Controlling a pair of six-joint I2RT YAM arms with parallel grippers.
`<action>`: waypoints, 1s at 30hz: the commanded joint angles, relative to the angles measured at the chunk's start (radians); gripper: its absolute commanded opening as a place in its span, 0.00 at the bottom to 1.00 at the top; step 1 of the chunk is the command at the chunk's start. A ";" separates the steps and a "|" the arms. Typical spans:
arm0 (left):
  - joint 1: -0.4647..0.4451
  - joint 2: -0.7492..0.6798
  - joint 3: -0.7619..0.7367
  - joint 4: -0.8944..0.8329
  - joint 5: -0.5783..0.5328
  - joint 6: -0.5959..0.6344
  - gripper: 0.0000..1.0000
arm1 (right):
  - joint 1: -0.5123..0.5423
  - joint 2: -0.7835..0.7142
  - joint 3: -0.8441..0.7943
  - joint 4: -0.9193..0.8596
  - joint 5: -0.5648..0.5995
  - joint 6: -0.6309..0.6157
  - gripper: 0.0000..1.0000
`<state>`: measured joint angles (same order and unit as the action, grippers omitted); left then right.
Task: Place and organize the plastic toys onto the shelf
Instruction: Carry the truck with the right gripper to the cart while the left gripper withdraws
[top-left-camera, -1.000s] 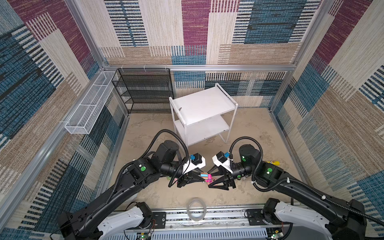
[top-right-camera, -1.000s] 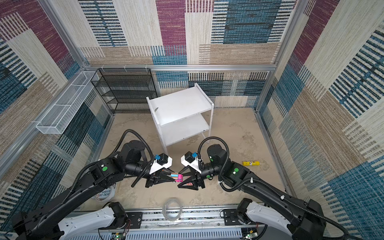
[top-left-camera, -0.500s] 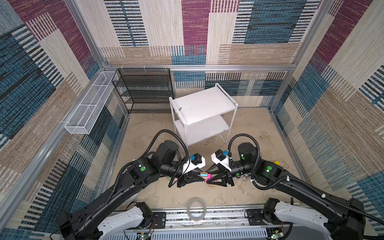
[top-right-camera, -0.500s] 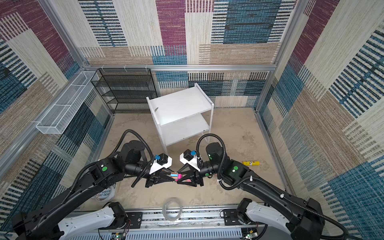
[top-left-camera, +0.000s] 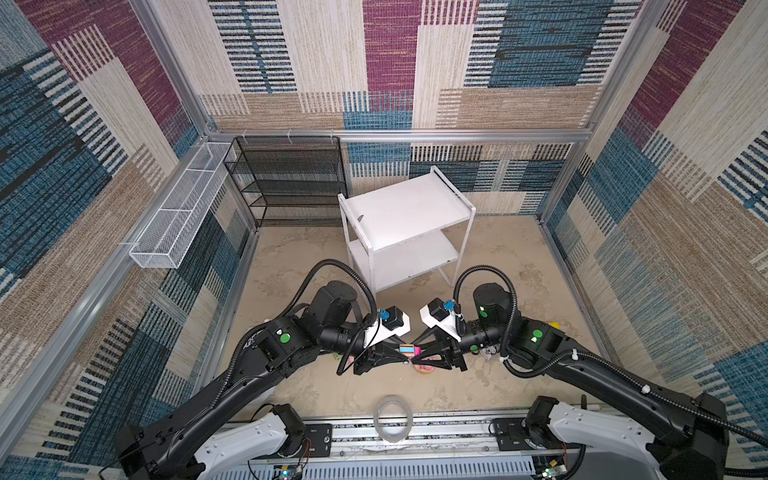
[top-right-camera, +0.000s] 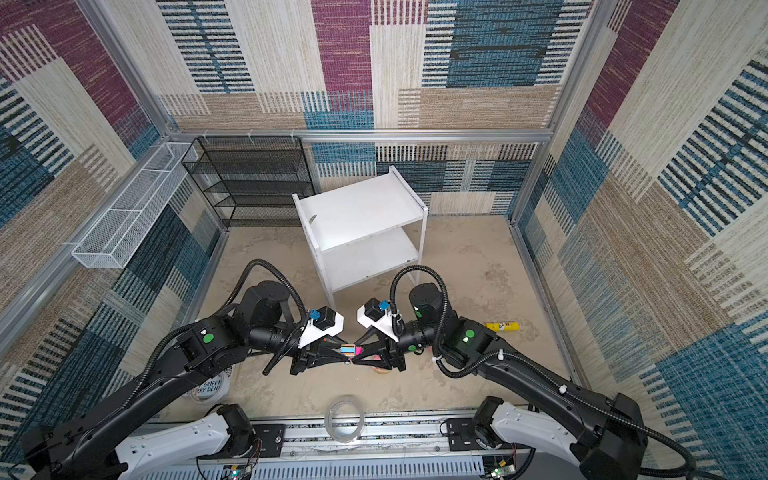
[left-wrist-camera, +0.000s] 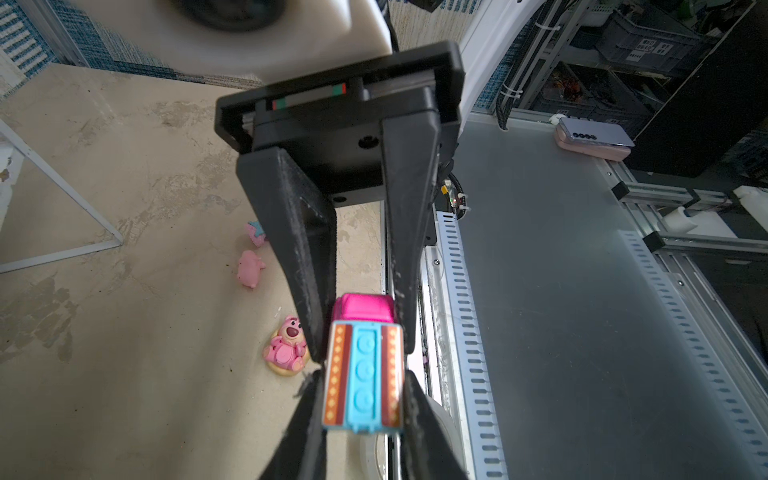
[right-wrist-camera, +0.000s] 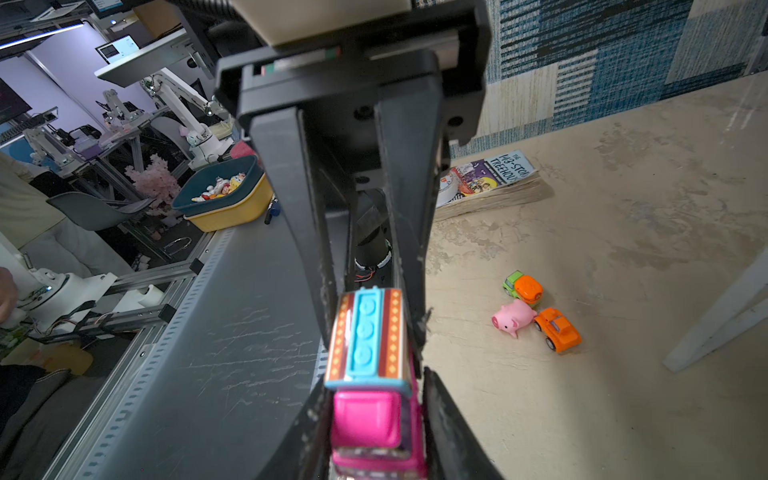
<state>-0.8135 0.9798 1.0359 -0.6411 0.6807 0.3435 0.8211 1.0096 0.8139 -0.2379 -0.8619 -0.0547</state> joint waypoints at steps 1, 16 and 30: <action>0.000 0.000 0.001 -0.002 0.010 0.023 0.23 | 0.001 0.002 0.005 0.007 0.016 -0.004 0.33; 0.000 -0.085 -0.037 0.003 -0.164 -0.028 0.99 | -0.002 -0.028 -0.091 0.147 0.552 0.066 0.26; 0.000 -0.030 -0.039 0.054 -0.176 -0.073 0.99 | -0.202 0.140 -0.109 0.385 0.840 0.098 0.26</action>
<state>-0.8135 0.9485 0.9966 -0.6296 0.5262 0.3008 0.6357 1.1259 0.6876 0.0525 -0.0494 0.0437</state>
